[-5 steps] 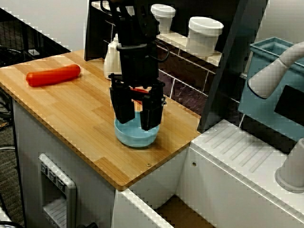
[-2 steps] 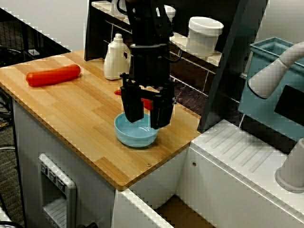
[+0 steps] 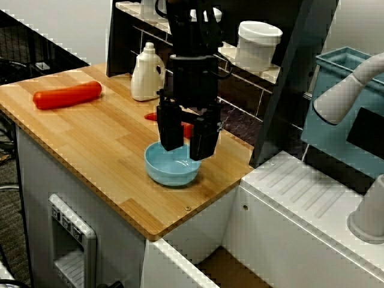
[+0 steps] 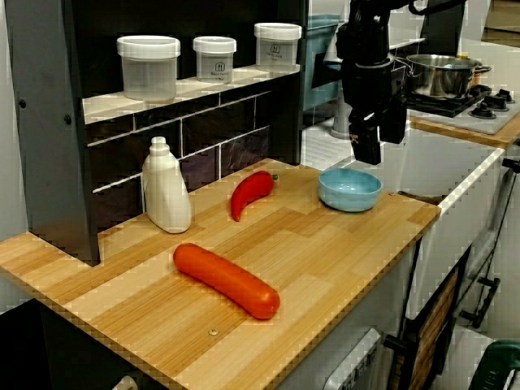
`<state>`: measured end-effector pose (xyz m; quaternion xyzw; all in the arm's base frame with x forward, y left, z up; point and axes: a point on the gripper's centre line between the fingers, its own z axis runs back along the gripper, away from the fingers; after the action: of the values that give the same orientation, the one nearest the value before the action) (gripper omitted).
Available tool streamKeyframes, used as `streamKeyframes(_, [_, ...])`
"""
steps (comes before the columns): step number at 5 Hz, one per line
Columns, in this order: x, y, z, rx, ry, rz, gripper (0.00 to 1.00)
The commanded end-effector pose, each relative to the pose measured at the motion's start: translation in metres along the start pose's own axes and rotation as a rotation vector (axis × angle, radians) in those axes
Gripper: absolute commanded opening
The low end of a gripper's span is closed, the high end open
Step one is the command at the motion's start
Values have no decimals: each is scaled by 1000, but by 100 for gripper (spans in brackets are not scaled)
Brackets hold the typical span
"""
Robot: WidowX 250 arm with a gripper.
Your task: Push into sink
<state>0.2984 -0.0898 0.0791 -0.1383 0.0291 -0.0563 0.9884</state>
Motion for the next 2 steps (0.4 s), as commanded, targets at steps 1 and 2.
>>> streamKeyframes(1, [9, 6, 3, 20, -46, -49, 100])
streamKeyframes(2, [15, 7, -4, 28, -52, -33, 100])
